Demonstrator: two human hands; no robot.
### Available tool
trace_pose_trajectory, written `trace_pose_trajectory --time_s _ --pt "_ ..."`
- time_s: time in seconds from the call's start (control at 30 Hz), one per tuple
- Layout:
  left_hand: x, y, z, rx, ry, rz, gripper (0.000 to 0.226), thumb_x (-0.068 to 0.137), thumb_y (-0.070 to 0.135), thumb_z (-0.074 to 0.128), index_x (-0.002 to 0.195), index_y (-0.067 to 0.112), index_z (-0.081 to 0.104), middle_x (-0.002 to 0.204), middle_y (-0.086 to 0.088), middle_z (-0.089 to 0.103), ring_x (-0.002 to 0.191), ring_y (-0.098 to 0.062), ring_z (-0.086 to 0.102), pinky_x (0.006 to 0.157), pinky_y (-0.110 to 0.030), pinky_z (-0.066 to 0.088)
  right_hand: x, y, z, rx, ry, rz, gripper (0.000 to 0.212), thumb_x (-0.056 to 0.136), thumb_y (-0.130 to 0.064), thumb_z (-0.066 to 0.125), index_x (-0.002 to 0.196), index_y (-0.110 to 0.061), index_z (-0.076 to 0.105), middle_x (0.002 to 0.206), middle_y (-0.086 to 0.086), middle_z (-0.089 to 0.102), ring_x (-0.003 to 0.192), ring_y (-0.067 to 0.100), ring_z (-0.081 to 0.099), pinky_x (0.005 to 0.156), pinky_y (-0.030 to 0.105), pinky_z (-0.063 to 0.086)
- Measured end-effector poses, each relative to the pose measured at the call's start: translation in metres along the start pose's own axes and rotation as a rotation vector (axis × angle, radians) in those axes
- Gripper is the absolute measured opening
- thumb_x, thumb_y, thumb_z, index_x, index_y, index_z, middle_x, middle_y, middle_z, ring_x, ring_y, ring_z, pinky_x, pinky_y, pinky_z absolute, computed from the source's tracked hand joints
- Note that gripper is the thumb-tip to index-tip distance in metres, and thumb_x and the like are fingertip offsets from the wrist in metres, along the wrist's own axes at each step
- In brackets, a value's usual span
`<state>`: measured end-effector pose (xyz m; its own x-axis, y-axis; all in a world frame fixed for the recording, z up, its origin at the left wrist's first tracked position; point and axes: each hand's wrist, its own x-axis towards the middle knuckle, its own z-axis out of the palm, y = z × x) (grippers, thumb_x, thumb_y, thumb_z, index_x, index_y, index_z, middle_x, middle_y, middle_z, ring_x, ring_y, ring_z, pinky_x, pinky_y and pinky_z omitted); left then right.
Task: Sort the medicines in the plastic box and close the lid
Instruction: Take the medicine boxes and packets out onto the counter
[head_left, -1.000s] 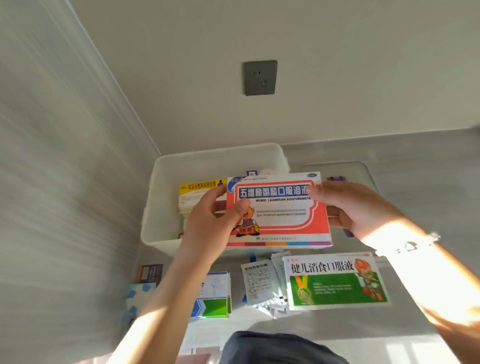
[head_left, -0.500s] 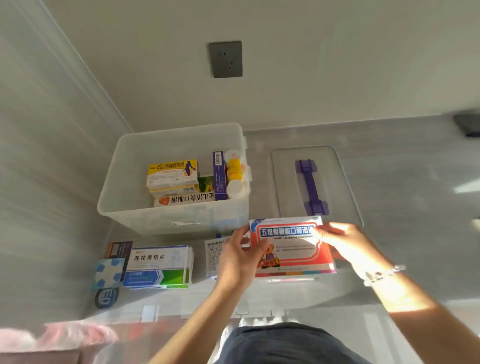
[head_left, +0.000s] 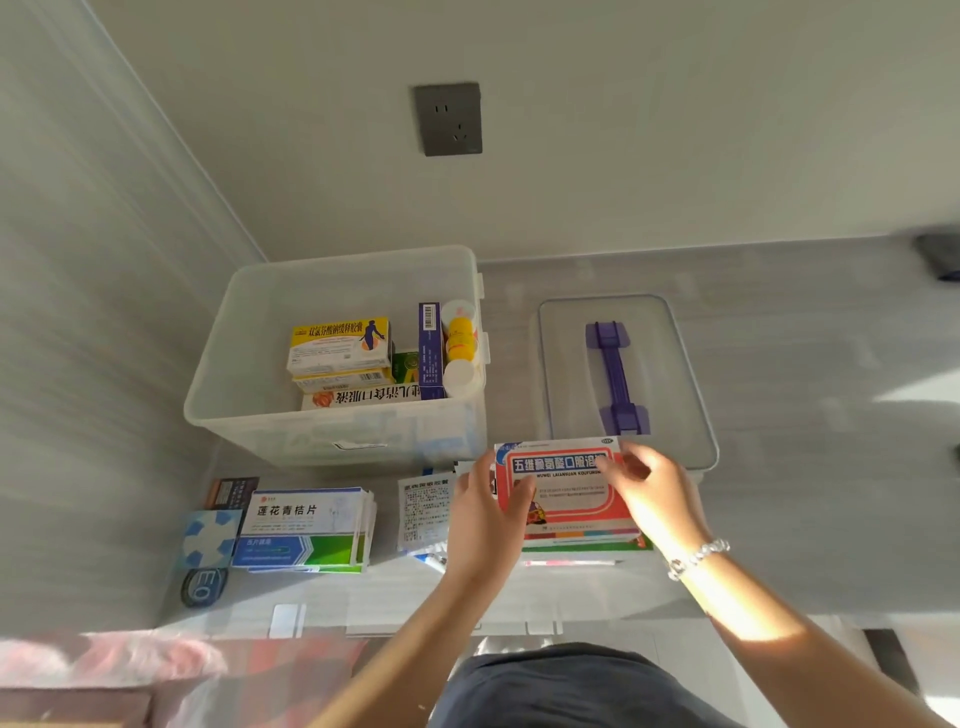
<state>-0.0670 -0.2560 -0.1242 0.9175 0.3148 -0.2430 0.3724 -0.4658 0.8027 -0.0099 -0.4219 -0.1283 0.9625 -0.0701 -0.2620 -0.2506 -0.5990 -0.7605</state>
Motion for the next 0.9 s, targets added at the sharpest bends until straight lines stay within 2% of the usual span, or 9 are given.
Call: trace_pose_trajectory --time_s 0.07,0.17,0.3,0.43,0.53,0.63,0.7,0.8,0.9 --pt "-0.005 0.008 -0.007 -0.04 0.058 0.072 0.022 0.091 0.035 0.052 0.112 0.042 0.048 0.103 0.018 0.052 0.097 0.001 0.05 0.078 -0.014 0.041 -0.003 -0.006 -0.002 0.038 0.061 -0.054 0.042 0.081 -0.035 0.067 0.117 -0.014 0.061 0.107 0.001 0.063 0.097 0.015 0.06 0.079 0.026 0.045" --pt "-0.008 0.022 -0.024 -0.097 0.106 0.17 0.025 0.093 0.024 0.049 0.117 0.024 0.056 0.111 0.002 0.057 0.083 0.01 0.057 0.065 0.001 0.04 -0.008 -0.026 -0.005 0.174 0.051 -0.156 0.03 0.08 -0.032 0.068 0.109 -0.026 0.063 0.102 -0.01 0.063 0.091 0.002 0.06 0.075 0.011 0.043" --pt "-0.001 0.041 -0.062 -0.149 0.14 0.326 0.019 0.092 0.017 0.05 0.1 0.033 0.057 0.104 0.005 0.058 0.08 -0.002 0.064 0.06 -0.007 0.047 -0.01 -0.064 -0.004 0.237 -0.057 -0.295 0.02 0.081 -0.025 0.065 0.099 -0.033 0.063 0.093 -0.016 0.067 0.086 -0.002 0.063 0.07 0.003 0.045" --pt "0.025 0.043 -0.106 -0.122 0.098 0.275 0.022 0.093 0.022 0.047 0.092 0.042 0.057 0.101 0.013 0.061 0.08 -0.004 0.063 0.064 -0.007 0.045 -0.01 -0.103 0.015 0.229 -0.141 -0.487 0.022 0.081 -0.018 0.066 0.102 -0.022 0.063 0.094 -0.007 0.066 0.084 -0.001 0.061 0.072 0.005 0.046" --pt "0.053 0.033 -0.141 0.011 0.042 0.238 0.024 0.093 0.024 0.044 0.086 0.044 0.056 0.098 0.018 0.064 0.084 0.0 0.062 0.064 -0.008 0.041 -0.006 -0.131 0.036 0.168 -0.226 -0.557 0.023 0.082 -0.024 0.063 0.105 -0.024 0.062 0.097 -0.008 0.063 0.087 -0.001 0.06 0.074 0.009 0.048" --pt "0.086 0.014 -0.173 0.104 -0.084 0.167 0.02 0.094 0.026 0.043 0.091 0.039 0.058 0.096 0.016 0.065 0.083 -0.003 0.063 0.065 -0.013 0.044 0.005 -0.154 0.059 -0.026 -0.216 -0.615 0.025 0.085 -0.035 0.058 0.108 -0.026 0.063 0.098 -0.012 0.063 0.087 -0.001 0.058 0.071 0.01 0.044" --pt "0.107 0.001 -0.187 0.263 -0.217 0.158 0.017 0.096 0.031 0.043 0.103 0.035 0.059 0.097 0.019 0.061 0.08 0.001 0.058 0.063 -0.008 0.04 0.01 -0.164 0.073 -0.252 -0.17 -0.682 0.028 0.086 -0.042 0.054 0.109 -0.029 0.063 0.097 -0.015 0.064 0.09 0.002 0.056 0.074 0.014 0.04" --pt "0.145 -0.017 -0.204 0.369 -0.473 0.119 0.027 0.094 0.038 0.047 0.117 0.031 0.058 0.113 0.015 0.058 0.098 -0.002 0.052 0.075 -0.015 0.037 0.017 -0.178 0.101 -0.414 -0.207 -0.668 0.032 0.088 -0.049 0.046 0.114 -0.034 0.06 0.099 -0.017 0.065 0.095 0.006 0.056 0.084 0.022 0.039" --pt "0.177 -0.029 -0.206 0.44 -0.696 0.114 0.033 0.092 0.043 0.048 0.122 0.032 0.055 0.123 0.012 0.057 0.11 -0.006 0.051 0.084 -0.02 0.038 0.021 -0.179 0.118 -0.562 -0.191 -0.598 0.037 0.09 -0.053 0.03 0.109 -0.039 0.059 0.094 -0.016 0.067 0.082 0.006 0.06 0.069 0.024 0.045"
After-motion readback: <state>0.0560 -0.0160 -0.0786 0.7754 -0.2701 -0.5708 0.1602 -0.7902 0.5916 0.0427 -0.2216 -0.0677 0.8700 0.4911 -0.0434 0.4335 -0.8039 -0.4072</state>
